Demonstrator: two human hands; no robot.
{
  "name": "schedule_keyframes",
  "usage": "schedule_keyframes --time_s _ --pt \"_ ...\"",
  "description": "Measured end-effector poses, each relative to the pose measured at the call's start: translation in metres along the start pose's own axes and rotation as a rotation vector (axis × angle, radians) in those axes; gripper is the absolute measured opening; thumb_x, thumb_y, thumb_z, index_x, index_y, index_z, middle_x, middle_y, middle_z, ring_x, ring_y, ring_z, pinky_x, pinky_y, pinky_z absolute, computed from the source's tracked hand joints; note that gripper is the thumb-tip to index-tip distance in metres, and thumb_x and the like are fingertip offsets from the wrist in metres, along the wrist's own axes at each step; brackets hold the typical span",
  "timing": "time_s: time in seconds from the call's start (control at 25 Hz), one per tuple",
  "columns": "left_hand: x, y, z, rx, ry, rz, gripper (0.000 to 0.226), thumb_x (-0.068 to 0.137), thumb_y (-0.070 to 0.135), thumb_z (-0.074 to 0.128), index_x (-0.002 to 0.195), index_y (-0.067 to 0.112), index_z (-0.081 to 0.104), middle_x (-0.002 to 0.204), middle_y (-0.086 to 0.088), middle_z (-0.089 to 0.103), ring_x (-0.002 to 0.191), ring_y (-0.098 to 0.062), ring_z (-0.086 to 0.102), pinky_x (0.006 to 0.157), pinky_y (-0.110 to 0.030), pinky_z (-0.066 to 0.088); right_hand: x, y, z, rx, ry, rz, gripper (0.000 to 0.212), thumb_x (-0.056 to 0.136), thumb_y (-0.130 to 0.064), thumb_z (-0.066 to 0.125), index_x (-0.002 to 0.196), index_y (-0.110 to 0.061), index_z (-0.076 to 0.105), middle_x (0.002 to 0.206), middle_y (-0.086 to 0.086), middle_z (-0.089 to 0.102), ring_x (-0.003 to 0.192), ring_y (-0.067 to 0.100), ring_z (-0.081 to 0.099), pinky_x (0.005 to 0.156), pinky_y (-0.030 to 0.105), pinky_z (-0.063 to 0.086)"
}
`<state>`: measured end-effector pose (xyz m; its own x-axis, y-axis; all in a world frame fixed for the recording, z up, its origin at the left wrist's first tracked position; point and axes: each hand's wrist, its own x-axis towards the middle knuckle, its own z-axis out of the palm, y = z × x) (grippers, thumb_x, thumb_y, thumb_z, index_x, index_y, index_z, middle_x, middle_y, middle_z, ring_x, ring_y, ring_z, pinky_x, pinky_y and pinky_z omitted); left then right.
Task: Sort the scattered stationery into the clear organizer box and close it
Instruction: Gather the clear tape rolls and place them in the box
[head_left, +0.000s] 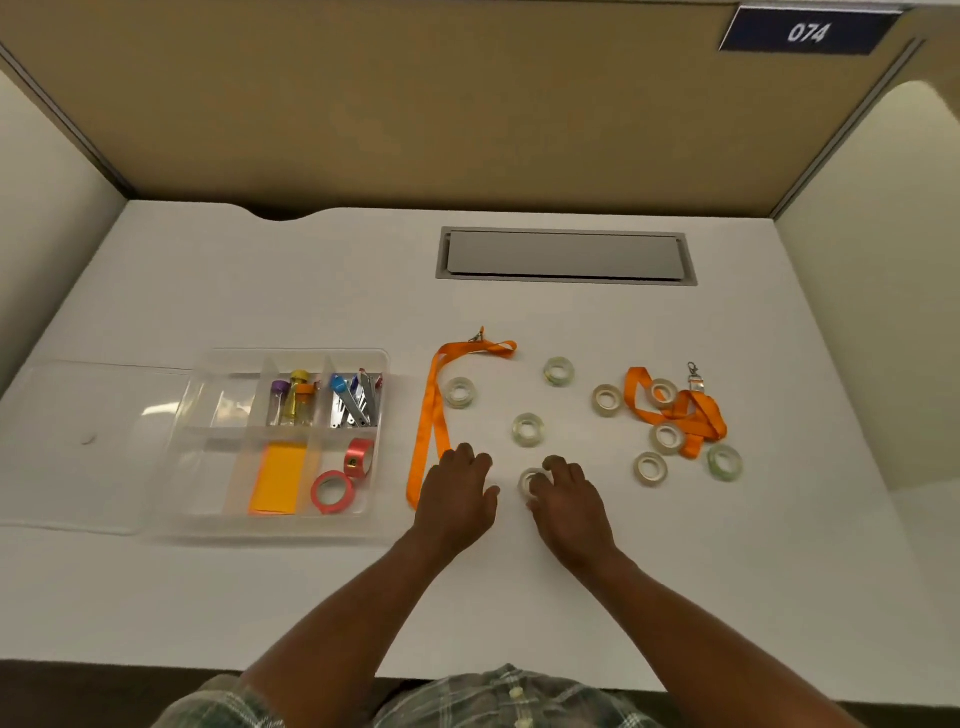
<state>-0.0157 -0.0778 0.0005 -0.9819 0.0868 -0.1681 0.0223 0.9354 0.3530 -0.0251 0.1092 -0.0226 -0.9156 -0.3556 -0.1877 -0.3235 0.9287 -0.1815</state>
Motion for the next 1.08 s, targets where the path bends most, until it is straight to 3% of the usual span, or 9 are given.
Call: schedule_keyframes --time_s 0.16,0.32,0.4,0.52,0.6,0.8,0.92,1.0,1.08 --pt "0.015 0.024 0.014 0.040 -0.035 0.054 0.043 0.090 0.036 0.056 0.128 0.016 0.057 0.129 -0.007 0.054 0.108 -0.026 0.054 0.082 -0.039 0.050 -0.017 0.023 -0.003 0.147 0.000 0.063 0.024 0.085 -0.028 0.062 0.104 -0.014 0.062 0.130 0.004 0.054 0.106 0.027 0.057 0.074 0.037 0.053" --pt "0.038 0.045 0.023 0.107 -0.116 0.125 0.052 0.089 0.035 0.058 0.137 0.018 0.049 0.157 -0.006 0.035 0.121 -0.029 0.048 0.093 -0.042 0.048 -0.032 0.044 -0.019 0.584 0.089 0.268 0.021 0.076 -0.034 0.067 0.083 -0.022 0.051 0.086 -0.008 0.061 0.076 0.014 0.057 0.065 0.028 0.047" --pt "0.048 0.051 0.027 0.137 -0.148 0.113 0.054 0.089 0.035 0.058 0.139 0.017 0.047 0.158 -0.007 0.034 0.122 -0.030 0.048 0.094 -0.042 0.047 -0.036 0.054 -0.029 0.835 0.115 0.405 0.020 0.078 -0.033 0.068 0.081 -0.024 0.051 0.079 -0.007 0.065 0.070 0.010 0.062 0.063 0.026 0.049" --pt "0.052 0.057 0.033 0.182 -0.124 0.079 0.048 0.090 0.028 0.056 0.135 0.013 0.048 0.144 -0.011 0.047 0.114 -0.032 0.052 0.087 -0.040 0.048 -0.040 0.069 -0.043 1.259 0.081 0.583 0.015 0.087 -0.032 0.059 0.097 -0.022 0.055 0.089 0.003 0.074 0.070 0.017 0.070 0.062 0.035 0.055" --pt "0.049 0.057 0.035 0.195 -0.066 0.080 0.041 0.088 0.017 0.055 0.128 0.011 0.052 0.126 -0.012 0.055 0.102 -0.032 0.055 0.076 -0.039 0.046 -0.041 0.077 -0.050 1.518 0.045 0.669 0.025 0.088 -0.029 0.049 0.108 -0.017 0.057 0.094 0.013 0.075 0.070 0.023 0.068 0.058 0.035 0.053" --pt "0.032 0.059 0.038 0.188 0.036 0.090 0.030 0.083 0.002 0.058 0.112 0.008 0.057 0.092 -0.010 0.062 0.080 -0.030 0.057 0.063 -0.037 0.038 -0.042 0.081 -0.053 1.834 0.043 0.799 0.042 0.098 -0.025 0.033 0.111 -0.001 0.065 0.093 0.023 0.070 0.067 0.029 0.065 0.058 0.034 0.052" --pt "0.025 0.061 0.027 -0.176 0.098 -0.049 0.030 0.080 0.009 0.064 0.110 0.012 0.059 0.085 -0.007 0.064 0.078 -0.026 0.058 0.067 -0.038 0.046 -0.034 0.071 -0.055 1.902 -0.005 0.818 0.041 0.097 -0.024 0.035 0.113 0.001 0.064 0.099 0.026 0.071 0.079 0.034 0.067 0.071 0.040 0.055" --pt "0.024 0.063 0.010 -0.618 0.092 -0.315 0.031 0.083 0.017 0.064 0.113 0.017 0.059 0.082 -0.004 0.064 0.077 -0.020 0.059 0.066 -0.034 0.049 -0.025 0.059 -0.058 1.901 -0.029 0.816 0.036 0.096 -0.021 0.042 0.113 0.002 0.064 0.105 0.027 0.072 0.088 0.037 0.069 0.083 0.043 0.057" --pt "0.023 0.056 -0.010 -1.030 0.084 -0.582 0.025 0.089 0.023 0.059 0.114 0.020 0.063 0.093 -0.002 0.065 0.084 -0.016 0.061 0.068 -0.030 0.051 -0.014 0.039 -0.060 1.887 -0.065 0.801 0.033 0.095 -0.019 0.046 0.113 0.002 0.064 0.108 0.026 0.072 0.096 0.040 0.070 0.092 0.047 0.055"
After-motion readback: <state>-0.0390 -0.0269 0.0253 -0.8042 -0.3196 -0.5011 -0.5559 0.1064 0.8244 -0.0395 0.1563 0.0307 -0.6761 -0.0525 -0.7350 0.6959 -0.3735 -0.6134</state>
